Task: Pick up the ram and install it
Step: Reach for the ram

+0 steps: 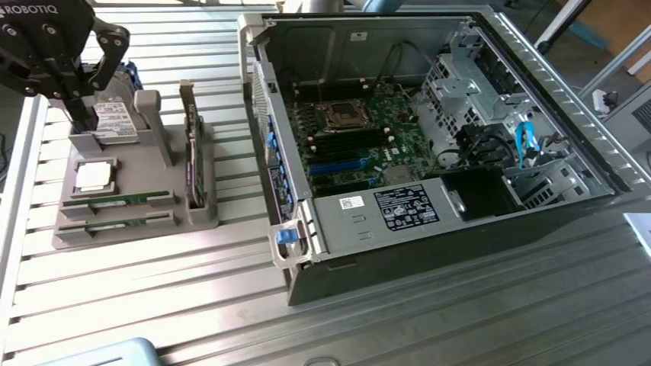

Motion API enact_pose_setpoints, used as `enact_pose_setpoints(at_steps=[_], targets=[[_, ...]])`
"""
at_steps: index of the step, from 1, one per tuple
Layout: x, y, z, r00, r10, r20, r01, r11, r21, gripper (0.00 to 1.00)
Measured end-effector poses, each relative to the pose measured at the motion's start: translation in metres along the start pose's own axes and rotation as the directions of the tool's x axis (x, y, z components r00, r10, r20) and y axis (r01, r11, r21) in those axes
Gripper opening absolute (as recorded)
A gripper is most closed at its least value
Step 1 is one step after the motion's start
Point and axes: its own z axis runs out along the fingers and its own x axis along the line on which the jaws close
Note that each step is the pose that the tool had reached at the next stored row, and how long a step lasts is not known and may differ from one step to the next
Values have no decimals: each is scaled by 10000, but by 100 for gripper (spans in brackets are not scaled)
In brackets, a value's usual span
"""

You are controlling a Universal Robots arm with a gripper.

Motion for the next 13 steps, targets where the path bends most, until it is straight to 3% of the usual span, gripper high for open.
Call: enact_pose_setpoints(at_steps=[2,3,5,6,9,10,13], targets=[[25,2,-1,10000,9,13,-8,9993,-378,11],[37,2,-1,10000,14,22,-13,9981,-608,11],[59,3,-1,10000,23,33,-20,9956,-934,11],[77,4,-2,10000,30,42,-25,9932,-1163,11],[115,5,-2,10000,39,53,-31,9889,-1485,11],[130,6,-2,10000,42,57,-32,9866,-1631,11],[141,6,-1,10000,52,70,-37,9800,-1989,11]])
